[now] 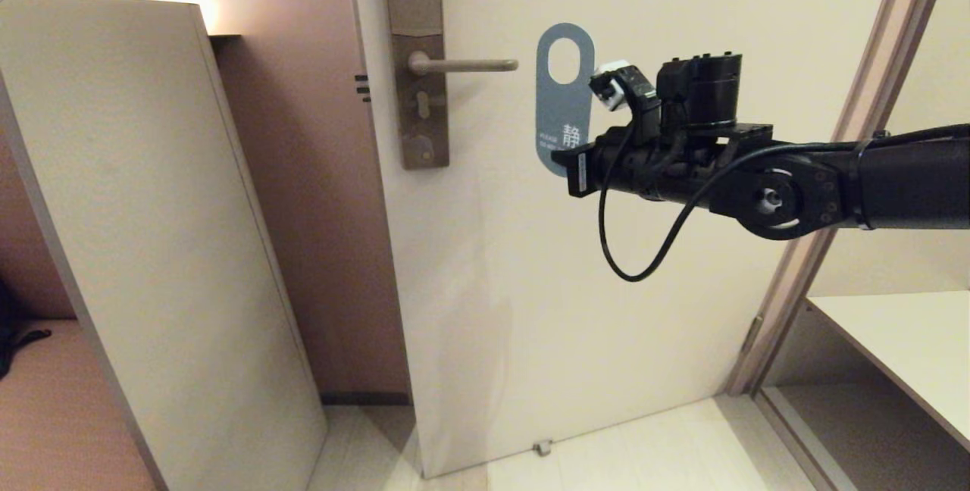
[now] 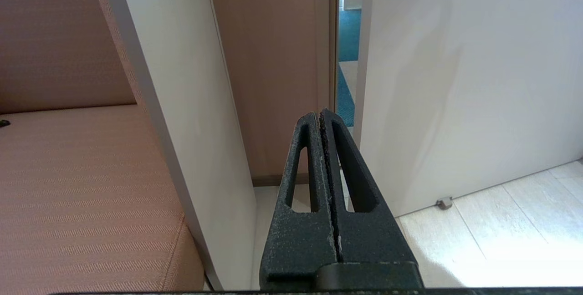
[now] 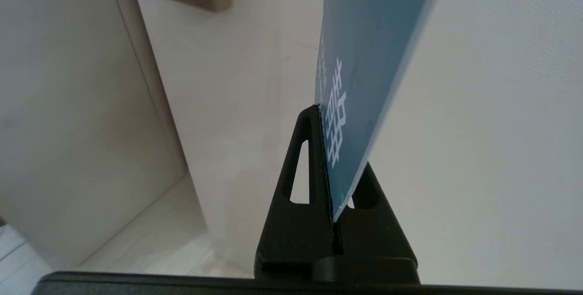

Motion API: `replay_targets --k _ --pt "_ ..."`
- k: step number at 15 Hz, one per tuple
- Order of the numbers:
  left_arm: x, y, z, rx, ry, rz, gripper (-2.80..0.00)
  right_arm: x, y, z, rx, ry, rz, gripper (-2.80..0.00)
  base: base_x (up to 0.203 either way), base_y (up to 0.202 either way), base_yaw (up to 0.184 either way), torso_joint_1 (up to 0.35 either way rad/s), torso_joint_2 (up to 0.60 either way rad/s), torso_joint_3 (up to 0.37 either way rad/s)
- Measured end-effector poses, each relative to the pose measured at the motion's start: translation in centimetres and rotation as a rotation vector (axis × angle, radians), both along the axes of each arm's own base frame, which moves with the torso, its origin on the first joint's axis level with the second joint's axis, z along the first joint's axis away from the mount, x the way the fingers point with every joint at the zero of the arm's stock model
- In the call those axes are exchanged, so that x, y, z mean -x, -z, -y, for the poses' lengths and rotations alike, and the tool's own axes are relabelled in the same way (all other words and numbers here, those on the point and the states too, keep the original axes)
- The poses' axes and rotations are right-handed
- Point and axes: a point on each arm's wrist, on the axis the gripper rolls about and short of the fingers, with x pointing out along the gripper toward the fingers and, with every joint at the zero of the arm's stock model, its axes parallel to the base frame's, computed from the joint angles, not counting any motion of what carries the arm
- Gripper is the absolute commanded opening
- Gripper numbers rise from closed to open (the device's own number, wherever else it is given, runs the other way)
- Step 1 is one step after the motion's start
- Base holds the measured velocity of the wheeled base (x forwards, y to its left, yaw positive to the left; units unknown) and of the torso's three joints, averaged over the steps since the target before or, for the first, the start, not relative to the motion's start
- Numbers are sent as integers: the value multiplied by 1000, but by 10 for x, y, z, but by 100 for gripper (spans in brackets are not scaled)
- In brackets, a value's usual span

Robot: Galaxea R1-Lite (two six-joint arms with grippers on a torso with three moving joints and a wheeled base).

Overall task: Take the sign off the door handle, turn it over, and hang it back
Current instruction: Hang the sign back with the other side facing out

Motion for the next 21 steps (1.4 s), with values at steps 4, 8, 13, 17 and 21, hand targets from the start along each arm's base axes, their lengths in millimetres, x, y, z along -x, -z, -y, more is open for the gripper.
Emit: replay_targets --k 4,8,13,17,21 --pt "0 0 0 0 0 0 -280 -9 3 -25 12 61 30 -280 0 0 0 0 0 0" --pt "0 0 0 0 0 0 -280 -22 6 -37 13 114 57 -280 0 0 0 0 0 0" --pt "0 0 0 0 0 0 -280 -39 13 -39 16 160 66 -280 0 0 0 0 0 0" --pt "0 0 0 0 0 0 -280 -50 14 -36 18 176 61 -280 0 0 0 0 0 0" --pt "0 0 0 0 -1 0 -280 -57 13 -34 31 178 36 -280 0 0 0 0 0 0"
